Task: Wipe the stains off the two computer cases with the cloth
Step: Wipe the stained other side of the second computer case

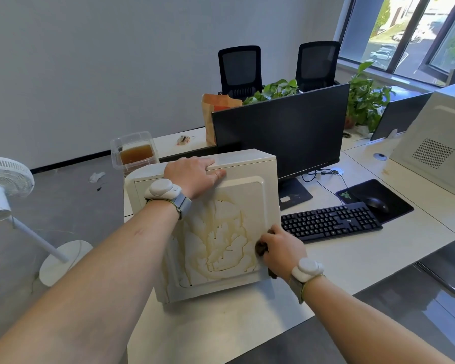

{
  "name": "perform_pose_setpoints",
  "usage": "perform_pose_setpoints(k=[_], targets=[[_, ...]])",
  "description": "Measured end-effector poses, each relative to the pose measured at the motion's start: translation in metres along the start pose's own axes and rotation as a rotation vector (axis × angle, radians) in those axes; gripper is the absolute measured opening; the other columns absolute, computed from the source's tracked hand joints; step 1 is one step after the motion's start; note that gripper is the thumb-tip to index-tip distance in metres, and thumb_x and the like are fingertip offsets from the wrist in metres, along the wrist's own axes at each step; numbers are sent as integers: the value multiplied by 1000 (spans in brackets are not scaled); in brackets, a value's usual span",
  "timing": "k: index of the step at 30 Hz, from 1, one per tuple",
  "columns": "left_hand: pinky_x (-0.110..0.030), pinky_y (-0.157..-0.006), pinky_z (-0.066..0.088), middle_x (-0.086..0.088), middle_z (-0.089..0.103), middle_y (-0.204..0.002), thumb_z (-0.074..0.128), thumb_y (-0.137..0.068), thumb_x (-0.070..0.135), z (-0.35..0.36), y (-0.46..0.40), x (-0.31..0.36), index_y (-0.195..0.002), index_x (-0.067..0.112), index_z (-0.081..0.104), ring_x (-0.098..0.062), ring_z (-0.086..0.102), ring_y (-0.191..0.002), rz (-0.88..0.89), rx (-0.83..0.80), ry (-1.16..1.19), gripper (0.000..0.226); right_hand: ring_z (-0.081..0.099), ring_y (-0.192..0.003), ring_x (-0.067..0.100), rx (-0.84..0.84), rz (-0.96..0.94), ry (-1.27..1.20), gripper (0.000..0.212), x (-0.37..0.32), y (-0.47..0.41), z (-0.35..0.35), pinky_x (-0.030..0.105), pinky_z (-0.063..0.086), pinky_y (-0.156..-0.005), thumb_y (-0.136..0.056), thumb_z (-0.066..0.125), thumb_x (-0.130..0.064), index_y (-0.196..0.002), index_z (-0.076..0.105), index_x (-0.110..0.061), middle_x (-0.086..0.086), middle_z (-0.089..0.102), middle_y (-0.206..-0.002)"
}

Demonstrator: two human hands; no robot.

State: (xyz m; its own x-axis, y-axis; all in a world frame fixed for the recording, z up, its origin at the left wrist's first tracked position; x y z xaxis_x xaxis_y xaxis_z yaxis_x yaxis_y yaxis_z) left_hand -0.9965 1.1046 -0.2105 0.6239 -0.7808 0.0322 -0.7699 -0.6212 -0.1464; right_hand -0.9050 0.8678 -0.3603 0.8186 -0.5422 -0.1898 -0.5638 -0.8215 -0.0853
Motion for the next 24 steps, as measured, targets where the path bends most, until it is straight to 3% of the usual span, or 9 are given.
perform_pose_setpoints(k=[3,5,8,10,13,15,18,21,24], targets=[[-40,-95,49,6,63,-140,28,-93,82,1,-2,-1,-145,43,53,-26,58,-125,-5,-4,5,70,55,-77,20,359,1,-239,24,-8,-15,-52,26,47,-58,-81,69,-16,-105,71,-20,2,59,-112],[-41,-96,49,7,62,-142,27,-92,83,1,-2,-1,-147,43,51,-26,58,-127,-6,-12,8,71,58,-97,26,507,-60,-286,34,-15,-24,-75,31,53,-69,-84,71,-18,-118,69,-17,6,56,-125],[-40,-94,49,7,62,-143,27,-92,83,1,-2,0,-147,43,50,-26,58,-126,2,-12,3,72,41,-127,35,300,-112,-188,72,-17,-36,-59,43,48,-100,-86,75,-30,-151,44,-21,11,32,-152],[-40,-94,48,7,61,-144,26,-92,84,2,-3,-2,-148,43,50,-26,58,-127,-1,-13,-1,72,37,-130,40,191,-114,-75,86,-9,-31,-33,48,49,-102,-84,75,-19,-159,31,-23,13,23,-157],[-41,-96,47,7,61,-144,25,-91,85,3,-5,-3,-147,44,50,-27,58,-128,-5,-30,0,73,53,-109,43,219,-154,-59,77,8,-16,-8,50,61,-69,-77,75,0,-147,47,-18,17,38,-144],[-43,-97,48,7,61,-144,23,-90,85,3,-5,-2,-148,45,49,-28,58,-128,-5,-35,3,75,57,-99,41,152,-215,-22,70,16,-4,11,49,60,-59,-73,75,3,-137,52,-16,16,46,-133],[-44,-97,49,7,61,-144,23,-90,86,4,-6,-3,-149,44,47,-27,57,-128,-11,-37,9,76,60,-92,35,-129,-264,70,43,16,13,23,39,56,-62,-79,68,-10,-121,62,-19,9,51,-119],[-43,-96,49,7,61,-143,23,-90,87,3,-6,-3,-148,44,49,-27,58,-127,-10,-30,0,77,57,-83,26,-404,-132,142,30,19,17,20,35,53,-70,-89,57,-24,-116,68,-25,2,48,-120],[-41,-92,49,6,65,-136,25,-92,84,1,-4,-2,-143,43,54,-27,60,-121,6,-21,1,72,59,-79,24,-273,40,-79,27,19,-1,-12,38,58,-73,-80,55,-29,-102,71,-27,-3,42,-115]])
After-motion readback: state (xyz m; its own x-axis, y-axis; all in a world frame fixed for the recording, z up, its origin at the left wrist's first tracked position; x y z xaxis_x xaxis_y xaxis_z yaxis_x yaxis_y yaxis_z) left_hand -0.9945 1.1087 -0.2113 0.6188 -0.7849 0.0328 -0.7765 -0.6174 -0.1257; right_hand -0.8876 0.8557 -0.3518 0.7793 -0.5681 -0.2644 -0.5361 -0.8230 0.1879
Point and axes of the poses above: each hand's wrist, its own y-axis away from the middle knuckle, its own z-axis out of the palm, x = y × z, the point moved 5 cm from there along -y, towards the middle knuckle
